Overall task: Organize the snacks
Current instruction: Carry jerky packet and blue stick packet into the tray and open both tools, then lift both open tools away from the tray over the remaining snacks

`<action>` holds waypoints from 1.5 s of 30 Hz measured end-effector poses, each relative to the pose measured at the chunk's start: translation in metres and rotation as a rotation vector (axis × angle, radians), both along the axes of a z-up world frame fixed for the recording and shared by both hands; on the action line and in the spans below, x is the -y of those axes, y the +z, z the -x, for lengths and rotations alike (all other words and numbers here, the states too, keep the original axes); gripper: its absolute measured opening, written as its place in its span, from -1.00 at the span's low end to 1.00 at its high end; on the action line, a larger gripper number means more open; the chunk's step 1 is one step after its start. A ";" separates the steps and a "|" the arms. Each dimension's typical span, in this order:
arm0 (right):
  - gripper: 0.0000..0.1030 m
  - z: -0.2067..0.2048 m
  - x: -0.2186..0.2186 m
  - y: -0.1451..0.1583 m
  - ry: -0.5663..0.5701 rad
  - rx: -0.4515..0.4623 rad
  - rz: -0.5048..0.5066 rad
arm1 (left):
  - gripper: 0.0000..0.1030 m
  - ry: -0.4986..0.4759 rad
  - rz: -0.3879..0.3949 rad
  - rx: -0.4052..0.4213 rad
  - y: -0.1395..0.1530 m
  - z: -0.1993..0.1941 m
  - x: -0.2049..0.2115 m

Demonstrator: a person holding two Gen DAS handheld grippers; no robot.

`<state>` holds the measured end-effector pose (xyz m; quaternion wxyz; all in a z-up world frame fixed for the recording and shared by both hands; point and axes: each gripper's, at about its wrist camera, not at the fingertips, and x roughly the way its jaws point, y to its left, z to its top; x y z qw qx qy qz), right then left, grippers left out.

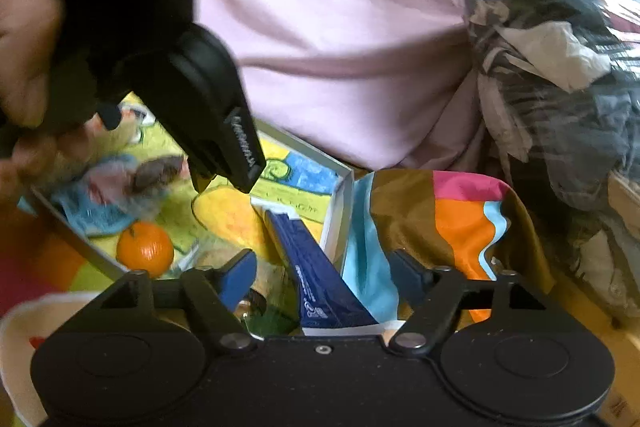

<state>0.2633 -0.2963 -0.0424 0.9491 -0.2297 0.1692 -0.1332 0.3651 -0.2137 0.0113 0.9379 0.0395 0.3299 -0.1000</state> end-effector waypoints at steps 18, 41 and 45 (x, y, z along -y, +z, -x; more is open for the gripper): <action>0.98 0.075 0.006 0.059 0.049 0.240 -0.246 | 0.99 0.118 0.181 0.223 0.050 0.095 -0.082; 0.99 0.221 -0.025 0.075 0.078 0.261 -0.390 | 0.99 0.200 0.184 0.331 0.037 0.260 -0.145; 0.99 0.241 -0.029 0.076 0.078 0.260 -0.409 | 0.99 0.204 0.181 0.326 0.030 0.280 -0.158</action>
